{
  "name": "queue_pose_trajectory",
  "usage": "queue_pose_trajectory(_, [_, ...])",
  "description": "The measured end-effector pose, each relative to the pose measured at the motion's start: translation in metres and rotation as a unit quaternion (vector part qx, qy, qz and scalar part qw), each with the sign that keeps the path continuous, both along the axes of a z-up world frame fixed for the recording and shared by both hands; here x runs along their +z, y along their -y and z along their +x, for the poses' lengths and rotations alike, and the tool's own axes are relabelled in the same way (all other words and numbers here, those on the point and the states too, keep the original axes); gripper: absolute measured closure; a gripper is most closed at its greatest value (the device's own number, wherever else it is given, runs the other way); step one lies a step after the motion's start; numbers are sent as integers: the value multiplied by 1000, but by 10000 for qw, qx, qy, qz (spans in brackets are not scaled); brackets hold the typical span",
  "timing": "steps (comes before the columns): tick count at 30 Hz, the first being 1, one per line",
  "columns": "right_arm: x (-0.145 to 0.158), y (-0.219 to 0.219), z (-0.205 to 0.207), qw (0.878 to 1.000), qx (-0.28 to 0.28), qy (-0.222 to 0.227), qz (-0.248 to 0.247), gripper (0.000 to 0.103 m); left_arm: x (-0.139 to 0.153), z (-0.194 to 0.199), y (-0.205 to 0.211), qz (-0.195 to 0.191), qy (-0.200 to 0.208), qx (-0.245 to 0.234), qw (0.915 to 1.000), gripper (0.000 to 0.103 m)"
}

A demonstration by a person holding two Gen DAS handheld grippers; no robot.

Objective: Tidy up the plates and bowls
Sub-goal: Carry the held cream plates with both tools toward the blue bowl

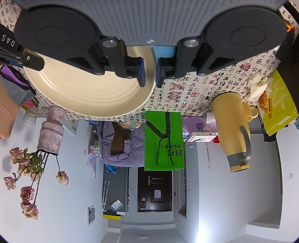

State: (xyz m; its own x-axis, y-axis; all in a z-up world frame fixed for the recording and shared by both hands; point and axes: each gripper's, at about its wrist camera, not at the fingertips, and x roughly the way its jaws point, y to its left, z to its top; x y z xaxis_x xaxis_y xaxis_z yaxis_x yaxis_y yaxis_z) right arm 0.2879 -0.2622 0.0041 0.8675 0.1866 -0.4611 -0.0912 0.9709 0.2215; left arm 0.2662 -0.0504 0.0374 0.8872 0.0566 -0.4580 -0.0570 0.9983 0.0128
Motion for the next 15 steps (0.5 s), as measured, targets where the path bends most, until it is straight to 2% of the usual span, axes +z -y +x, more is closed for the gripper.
queue_pose_trajectory(15, [-9, 15, -20, 9998, 3, 57, 191, 88, -5, -24, 12, 138, 40, -52, 9999, 91])
